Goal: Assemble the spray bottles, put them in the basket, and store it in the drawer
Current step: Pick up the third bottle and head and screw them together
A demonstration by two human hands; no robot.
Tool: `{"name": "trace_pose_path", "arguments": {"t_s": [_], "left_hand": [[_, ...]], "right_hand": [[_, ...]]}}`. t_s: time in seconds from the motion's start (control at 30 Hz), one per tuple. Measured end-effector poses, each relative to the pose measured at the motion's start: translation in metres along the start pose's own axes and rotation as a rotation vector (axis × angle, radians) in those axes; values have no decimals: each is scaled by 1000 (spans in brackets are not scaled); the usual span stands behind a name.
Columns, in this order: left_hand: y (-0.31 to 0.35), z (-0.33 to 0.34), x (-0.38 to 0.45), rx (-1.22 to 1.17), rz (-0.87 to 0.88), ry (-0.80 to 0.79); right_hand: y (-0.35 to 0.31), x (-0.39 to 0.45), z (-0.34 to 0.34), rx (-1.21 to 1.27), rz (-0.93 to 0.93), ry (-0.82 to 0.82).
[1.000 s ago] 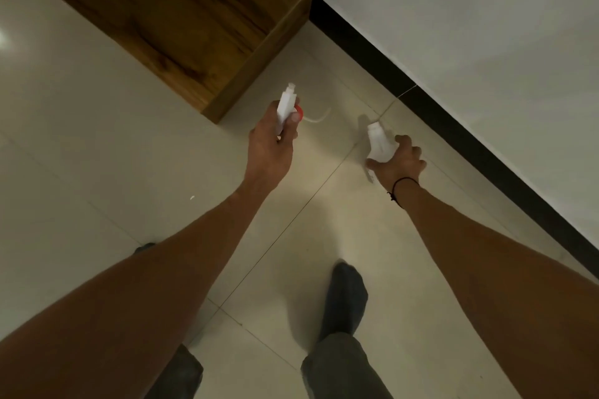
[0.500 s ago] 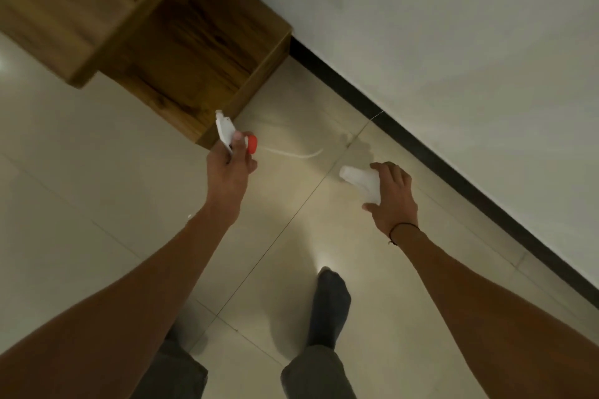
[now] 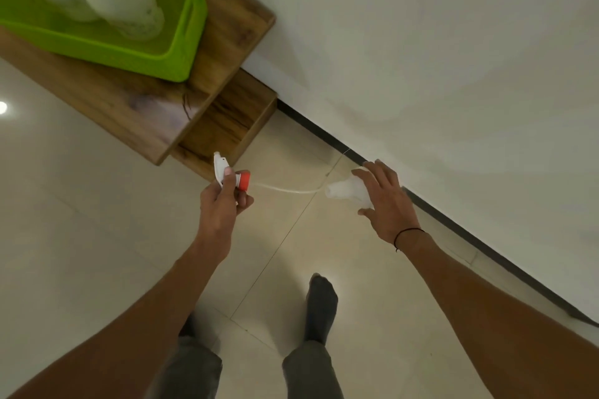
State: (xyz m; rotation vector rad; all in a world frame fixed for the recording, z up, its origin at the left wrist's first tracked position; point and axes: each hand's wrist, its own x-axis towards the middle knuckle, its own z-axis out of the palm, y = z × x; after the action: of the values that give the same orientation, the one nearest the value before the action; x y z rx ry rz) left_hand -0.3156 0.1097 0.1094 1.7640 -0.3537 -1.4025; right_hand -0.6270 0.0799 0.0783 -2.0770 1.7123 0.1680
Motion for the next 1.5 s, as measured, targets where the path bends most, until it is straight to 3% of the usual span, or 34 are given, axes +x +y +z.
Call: {"name": "trace_pose_path", "arguments": {"t_s": [0.57,1.1,1.5], "left_hand": [[27,5,-53,84,7,-151],[89,-63,-38,-54,103,-8],[103,-91,-33,-85,107,-50]], "right_hand": [[-73,-25,-55,106,-203,98],[-69,-16,-91,84,-115,143],[-98,-3,-98,70,-185,149]]}}
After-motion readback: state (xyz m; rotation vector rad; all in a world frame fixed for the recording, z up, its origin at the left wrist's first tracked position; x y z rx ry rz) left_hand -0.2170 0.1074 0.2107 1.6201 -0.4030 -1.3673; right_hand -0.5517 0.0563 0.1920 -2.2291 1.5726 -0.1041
